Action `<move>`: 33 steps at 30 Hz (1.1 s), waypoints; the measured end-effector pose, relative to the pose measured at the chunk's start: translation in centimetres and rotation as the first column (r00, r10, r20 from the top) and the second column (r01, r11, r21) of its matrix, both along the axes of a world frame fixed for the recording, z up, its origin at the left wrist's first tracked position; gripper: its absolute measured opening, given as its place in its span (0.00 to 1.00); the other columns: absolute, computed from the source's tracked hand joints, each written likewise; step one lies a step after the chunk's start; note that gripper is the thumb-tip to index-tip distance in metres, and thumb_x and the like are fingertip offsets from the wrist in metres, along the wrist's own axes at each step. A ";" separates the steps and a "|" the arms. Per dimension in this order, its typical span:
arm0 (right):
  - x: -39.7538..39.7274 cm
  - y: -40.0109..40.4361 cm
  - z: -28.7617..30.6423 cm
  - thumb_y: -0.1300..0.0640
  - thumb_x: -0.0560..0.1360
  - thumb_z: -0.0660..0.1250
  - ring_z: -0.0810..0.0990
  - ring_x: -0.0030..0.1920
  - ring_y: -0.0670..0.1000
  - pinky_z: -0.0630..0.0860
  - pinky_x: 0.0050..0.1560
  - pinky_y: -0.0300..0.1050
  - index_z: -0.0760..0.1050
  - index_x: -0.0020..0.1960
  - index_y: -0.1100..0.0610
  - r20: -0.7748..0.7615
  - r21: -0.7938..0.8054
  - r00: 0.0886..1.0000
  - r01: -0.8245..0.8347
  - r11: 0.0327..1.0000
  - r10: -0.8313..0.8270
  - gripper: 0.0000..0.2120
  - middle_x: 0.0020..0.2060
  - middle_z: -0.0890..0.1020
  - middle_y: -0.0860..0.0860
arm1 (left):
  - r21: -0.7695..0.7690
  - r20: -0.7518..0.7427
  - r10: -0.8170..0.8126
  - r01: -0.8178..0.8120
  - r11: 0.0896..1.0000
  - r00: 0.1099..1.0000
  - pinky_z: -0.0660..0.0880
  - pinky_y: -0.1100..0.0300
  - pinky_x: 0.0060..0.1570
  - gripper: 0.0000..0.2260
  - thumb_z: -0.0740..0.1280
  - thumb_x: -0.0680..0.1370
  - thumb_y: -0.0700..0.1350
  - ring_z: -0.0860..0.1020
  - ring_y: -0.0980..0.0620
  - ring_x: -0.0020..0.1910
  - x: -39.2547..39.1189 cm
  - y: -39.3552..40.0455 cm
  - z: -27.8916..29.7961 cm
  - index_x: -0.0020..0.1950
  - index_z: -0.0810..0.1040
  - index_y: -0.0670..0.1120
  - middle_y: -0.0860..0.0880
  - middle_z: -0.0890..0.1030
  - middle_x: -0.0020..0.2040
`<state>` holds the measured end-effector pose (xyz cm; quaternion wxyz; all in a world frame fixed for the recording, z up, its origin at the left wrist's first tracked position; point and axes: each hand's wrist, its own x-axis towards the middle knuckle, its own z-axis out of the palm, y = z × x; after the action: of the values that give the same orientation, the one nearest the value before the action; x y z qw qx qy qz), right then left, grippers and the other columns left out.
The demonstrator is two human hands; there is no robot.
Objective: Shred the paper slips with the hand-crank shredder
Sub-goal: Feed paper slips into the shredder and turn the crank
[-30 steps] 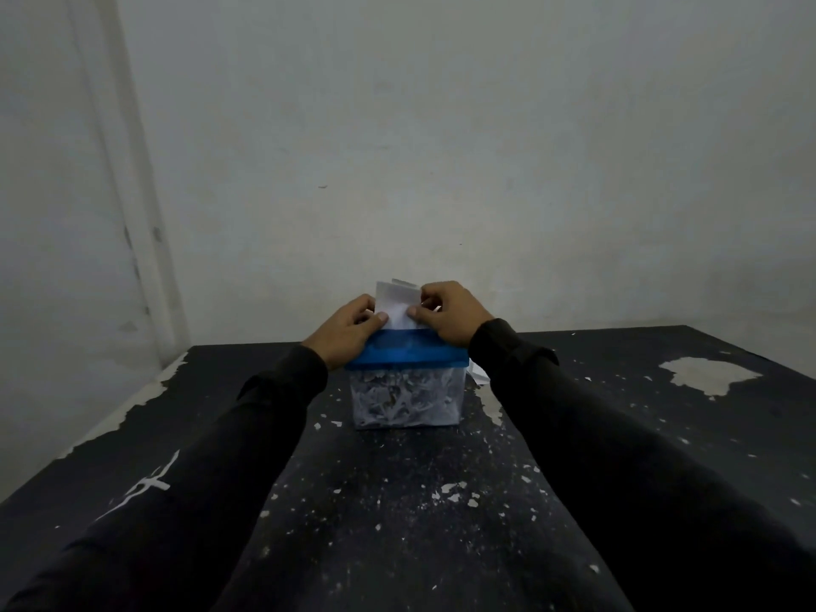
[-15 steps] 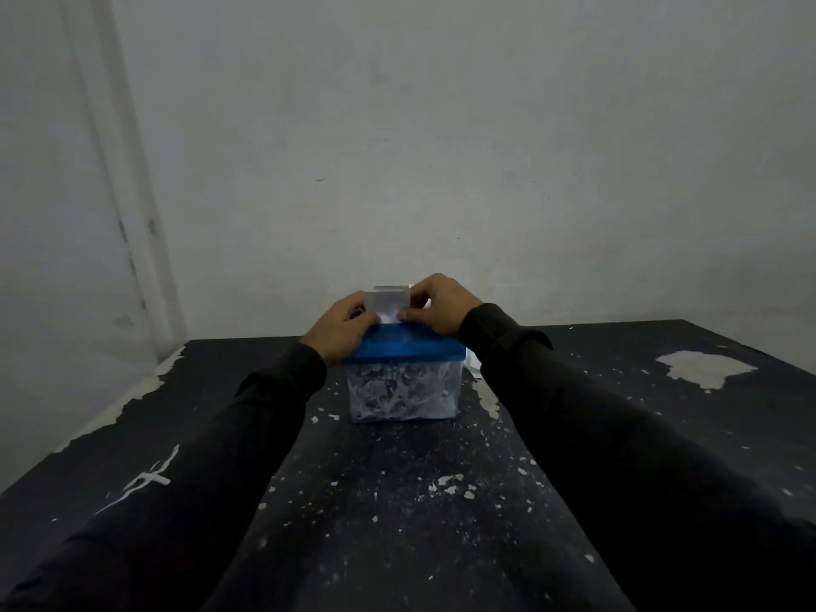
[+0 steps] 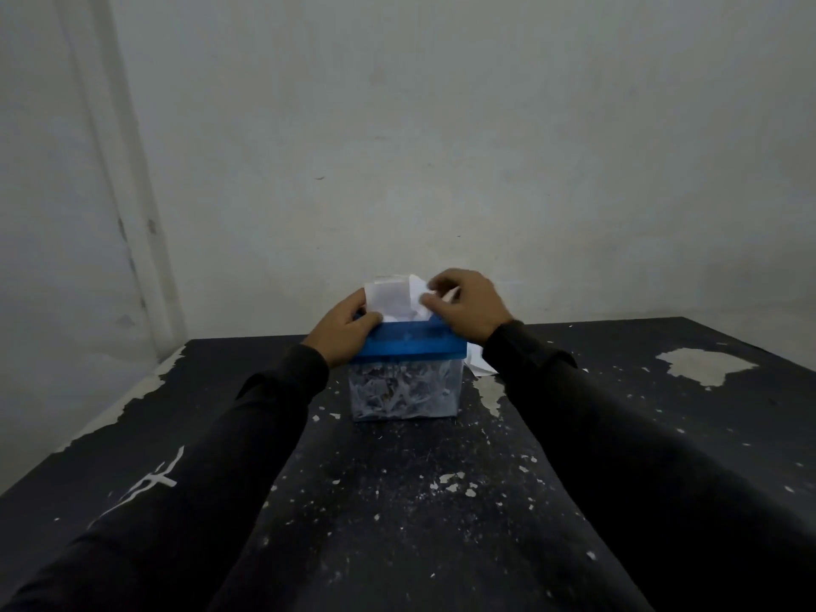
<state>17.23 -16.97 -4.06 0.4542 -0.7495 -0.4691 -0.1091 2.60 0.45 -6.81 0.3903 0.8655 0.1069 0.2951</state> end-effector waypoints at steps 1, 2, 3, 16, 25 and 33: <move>0.2 -1.2 -0.7 0.47 0.75 0.73 0.78 0.45 0.47 0.75 0.46 0.41 0.80 0.52 0.56 0.017 0.062 0.999 0.049 0.997 -0.050 0.13 0.46 0.81 0.49 | 0.003 0.011 0.002 -0.002 1.000 1.000 0.76 0.56 0.57 0.16 0.62 0.84 0.40 0.79 0.44 0.59 -0.1 0.0 -0.1 0.70 0.73 0.53 0.46 0.80 0.62; 0.4 -2.3 -1.5 0.44 0.75 0.73 0.78 0.46 0.47 0.75 0.44 0.39 0.79 0.53 0.56 0.007 0.078 0.996 0.084 0.993 -0.084 0.16 0.48 0.80 0.49 | 0.001 0.018 0.001 -0.001 1.000 1.000 0.77 0.55 0.57 0.15 0.62 0.83 0.41 0.79 0.44 0.59 -0.1 0.0 -0.2 0.68 0.73 0.55 0.46 0.80 0.61; 0.4 -3.4 -2.4 0.40 0.75 0.72 0.78 0.48 0.47 0.73 0.42 0.35 0.78 0.55 0.56 -0.036 0.047 0.995 0.094 0.995 -0.092 0.20 0.50 0.80 0.49 | -0.002 0.029 -0.001 0.001 1.000 1.000 0.77 0.53 0.58 0.15 0.63 0.83 0.42 0.79 0.44 0.58 -0.1 0.2 -0.3 0.68 0.73 0.56 0.45 0.81 0.61; 1.0 -5.2 -4.3 0.32 0.72 0.69 0.80 0.53 0.48 0.76 0.43 0.35 0.76 0.65 0.53 -0.186 -0.089 0.982 -0.002 0.996 -0.015 0.32 0.58 0.80 0.50 | -0.008 0.009 0.012 -0.012 1.000 1.000 0.76 0.50 0.61 0.17 0.63 0.79 0.52 0.78 0.45 0.59 0.1 0.3 -0.6 0.69 0.74 0.55 0.44 0.80 0.62; 1.6 -5.3 -5.7 0.30 0.67 0.71 0.80 0.53 0.44 0.76 0.54 0.40 0.80 0.59 0.53 -0.083 -0.081 0.995 -0.066 0.994 0.060 0.32 0.52 0.83 0.46 | -0.018 -0.004 0.016 -0.016 1.000 1.000 0.76 0.50 0.61 0.19 0.63 0.78 0.54 0.78 0.44 0.59 -0.1 0.2 -0.4 0.69 0.74 0.54 0.44 0.80 0.61; 0.6 -5.3 -5.0 0.32 0.66 0.75 0.75 0.29 0.53 0.69 0.31 0.46 0.76 0.40 0.68 -0.204 -0.143 0.979 -0.010 0.990 -0.020 0.36 0.28 0.76 0.59 | -0.025 0.002 0.003 -0.003 1.000 1.000 0.77 0.54 0.59 0.22 0.67 0.79 0.57 0.78 0.46 0.61 0.0 0.3 -0.5 0.71 0.73 0.52 0.47 0.80 0.62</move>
<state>17.82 -22.23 -9.09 0.4449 -0.7886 -0.4245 0.0016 2.64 0.74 -7.34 0.4008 0.8602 0.1113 0.2950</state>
